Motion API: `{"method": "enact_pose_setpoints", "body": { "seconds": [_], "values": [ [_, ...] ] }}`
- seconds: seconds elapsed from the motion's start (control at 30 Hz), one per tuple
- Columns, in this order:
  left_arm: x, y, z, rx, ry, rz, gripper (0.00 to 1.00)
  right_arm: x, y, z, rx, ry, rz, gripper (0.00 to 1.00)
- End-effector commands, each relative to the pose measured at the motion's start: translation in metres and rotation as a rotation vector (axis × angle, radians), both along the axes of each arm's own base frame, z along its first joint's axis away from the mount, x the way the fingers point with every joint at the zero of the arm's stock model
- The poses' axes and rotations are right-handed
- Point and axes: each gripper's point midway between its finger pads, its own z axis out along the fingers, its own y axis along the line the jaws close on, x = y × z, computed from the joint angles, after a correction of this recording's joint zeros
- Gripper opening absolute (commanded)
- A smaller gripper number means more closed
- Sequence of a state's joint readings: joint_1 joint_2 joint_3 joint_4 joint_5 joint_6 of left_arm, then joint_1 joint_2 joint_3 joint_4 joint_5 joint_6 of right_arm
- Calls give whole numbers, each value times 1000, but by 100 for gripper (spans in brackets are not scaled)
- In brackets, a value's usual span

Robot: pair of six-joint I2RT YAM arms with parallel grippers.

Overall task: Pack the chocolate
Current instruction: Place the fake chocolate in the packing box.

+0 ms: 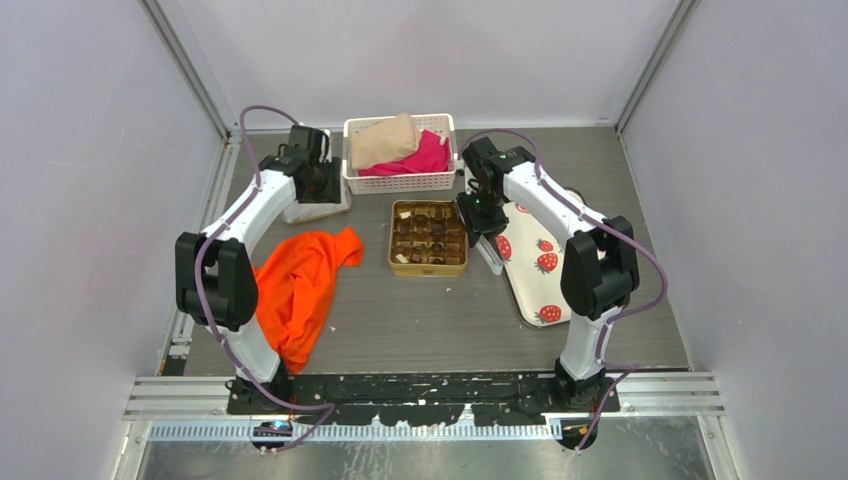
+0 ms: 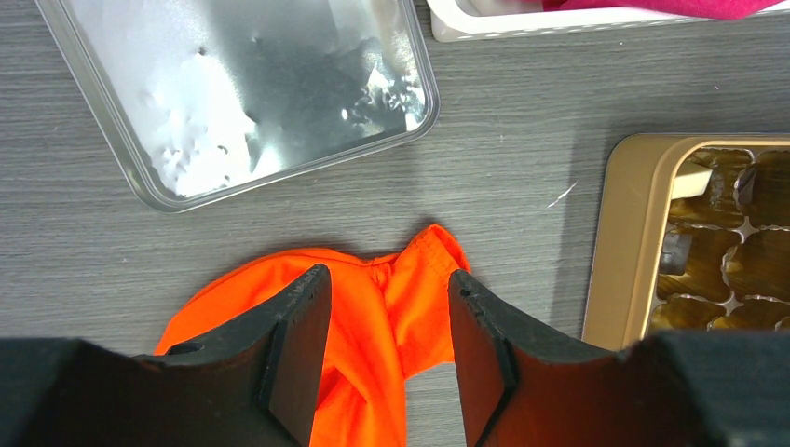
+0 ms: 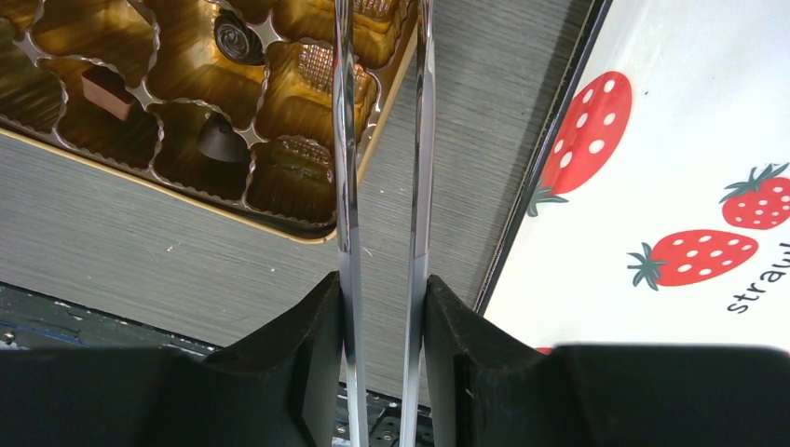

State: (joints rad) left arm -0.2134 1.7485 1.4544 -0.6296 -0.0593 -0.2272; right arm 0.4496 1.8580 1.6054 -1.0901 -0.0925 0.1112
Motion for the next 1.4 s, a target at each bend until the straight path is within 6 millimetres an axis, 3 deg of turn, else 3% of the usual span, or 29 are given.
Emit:
{"method": "enact_pose_setpoints", "body": {
  "seconds": [0.0,1.37],
  "values": [
    [1,2,11,-3,-32,-7,50,5,4,31,44,-80,12,36],
    [-11,7,6,23,-8,-17,50,-2,4,21,47,-43,-7,41]
  ]
}}
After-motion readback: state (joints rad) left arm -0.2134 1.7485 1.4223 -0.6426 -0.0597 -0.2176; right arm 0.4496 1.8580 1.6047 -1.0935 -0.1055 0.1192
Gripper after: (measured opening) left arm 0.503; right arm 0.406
